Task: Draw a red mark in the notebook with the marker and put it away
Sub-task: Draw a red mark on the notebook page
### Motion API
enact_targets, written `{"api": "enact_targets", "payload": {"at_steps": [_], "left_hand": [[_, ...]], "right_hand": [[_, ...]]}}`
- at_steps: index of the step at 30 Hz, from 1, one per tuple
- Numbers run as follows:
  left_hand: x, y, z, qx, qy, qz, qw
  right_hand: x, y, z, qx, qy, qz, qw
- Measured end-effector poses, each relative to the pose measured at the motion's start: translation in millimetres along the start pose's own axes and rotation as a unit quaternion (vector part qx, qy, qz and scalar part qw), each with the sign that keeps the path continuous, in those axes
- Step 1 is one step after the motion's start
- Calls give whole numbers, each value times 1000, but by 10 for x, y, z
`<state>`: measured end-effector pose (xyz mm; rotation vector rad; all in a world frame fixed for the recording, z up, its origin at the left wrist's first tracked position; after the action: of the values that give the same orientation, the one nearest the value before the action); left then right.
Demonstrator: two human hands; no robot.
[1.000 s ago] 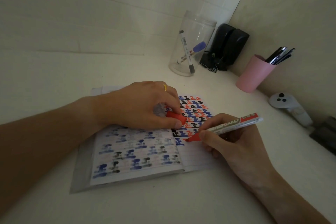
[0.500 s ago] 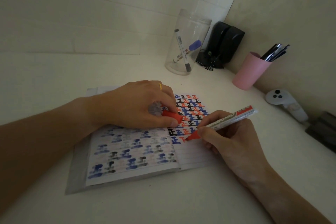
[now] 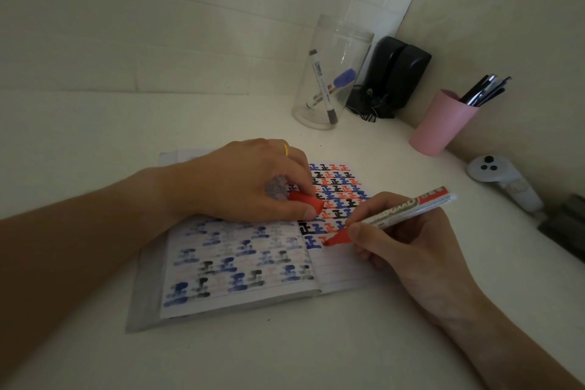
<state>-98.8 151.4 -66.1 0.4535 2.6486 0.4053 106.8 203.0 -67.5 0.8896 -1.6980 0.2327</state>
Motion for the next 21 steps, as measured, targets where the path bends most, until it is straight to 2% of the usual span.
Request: {"api": "enact_targets", "payload": {"at_steps": [5, 16, 18, 21], "left_hand": [[10, -3, 6, 0, 4, -3, 1000], [-15, -3, -12, -7, 31, 11, 999], [-40, -13, -35, -15, 42, 18, 999], [-84, -23, -48, -9, 52, 10, 999]], "right_hand": [[1, -9, 31, 13, -11, -6, 1000], [-83, 34, -8, -26, -42, 1, 999], [-85, 55, -49, -38, 20, 36, 998], [-13, 210, -158, -101, 159, 103, 977]]}}
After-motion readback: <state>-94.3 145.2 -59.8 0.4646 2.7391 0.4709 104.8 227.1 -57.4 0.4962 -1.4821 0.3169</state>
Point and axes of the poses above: each hand's wrist, its own y-axis towards the middle knuckle, its own z-axis out of the palm, x = y × z, the point moved 4 cm from there along y, towards the middle knuckle, and after that the axes turned 1 degree about -x, right-handed, at the moved point
